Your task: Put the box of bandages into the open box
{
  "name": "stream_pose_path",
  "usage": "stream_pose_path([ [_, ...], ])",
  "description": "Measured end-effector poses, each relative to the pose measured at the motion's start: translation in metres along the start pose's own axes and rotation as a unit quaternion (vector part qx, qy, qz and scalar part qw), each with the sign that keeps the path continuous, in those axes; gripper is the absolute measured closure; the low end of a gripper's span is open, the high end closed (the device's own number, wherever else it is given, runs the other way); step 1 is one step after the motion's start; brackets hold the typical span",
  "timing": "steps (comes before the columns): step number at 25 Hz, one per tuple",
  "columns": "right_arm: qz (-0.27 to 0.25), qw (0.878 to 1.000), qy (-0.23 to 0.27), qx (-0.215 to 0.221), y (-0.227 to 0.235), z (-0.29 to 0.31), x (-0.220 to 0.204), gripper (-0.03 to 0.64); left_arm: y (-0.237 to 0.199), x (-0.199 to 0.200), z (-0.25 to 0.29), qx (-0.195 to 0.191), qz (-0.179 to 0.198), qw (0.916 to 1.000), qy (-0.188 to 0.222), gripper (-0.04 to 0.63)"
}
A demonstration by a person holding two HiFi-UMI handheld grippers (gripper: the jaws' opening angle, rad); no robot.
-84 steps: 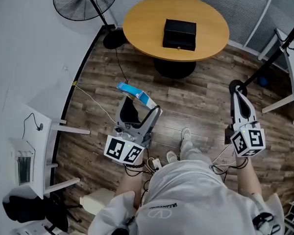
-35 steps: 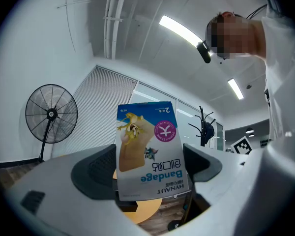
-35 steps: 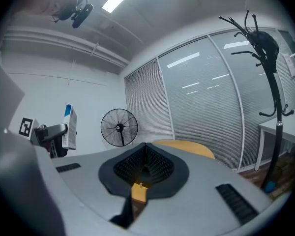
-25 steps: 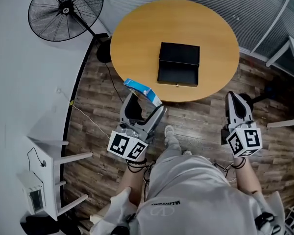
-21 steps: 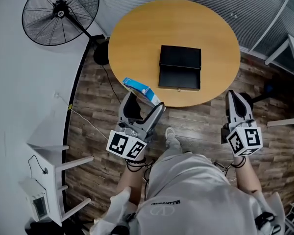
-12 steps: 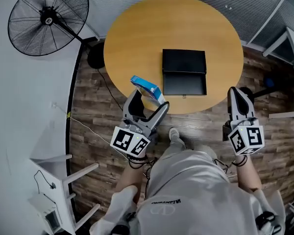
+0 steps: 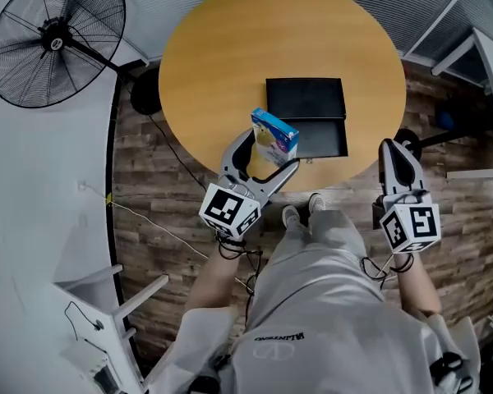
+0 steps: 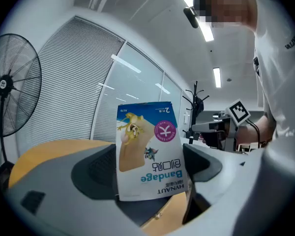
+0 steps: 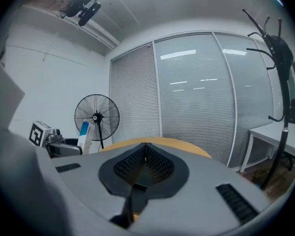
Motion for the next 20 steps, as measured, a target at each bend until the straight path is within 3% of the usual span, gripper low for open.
stream_pose_path([
  [8,-0.024,0.999,-0.025,0.028,0.010,0.032,-0.019,0.598,-0.010,-0.032,0.050,-0.038,0.042,0.9959,-0.070,0.166],
  [13,-0.023,0.996,-0.056,0.060,0.014,0.057,-0.046,0.598,-0.011,-0.053,0.075,-0.064,0.085,0.9866,-0.124,0.166],
  [16,-0.020,0.994,-0.069,0.078,0.021,0.072,-0.065,0.598,-0.011,-0.065,0.094,-0.082,0.131,0.9743,-0.164,0.166],
  [20,-0.001,0.992,-0.085,0.090,0.025,0.086,-0.088,0.599,-0.013,-0.084,0.112,-0.113,0.187,0.9484,-0.230,0.166],
])
Point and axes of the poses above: the fingertips, and each gripper's own axes: z forward along the fingers, y to its right, x out of its top, the point moved 10 cm from there along -z, backward along the fingers, and after that the axes turned 4 degrees about x, right-handed, at the moved point
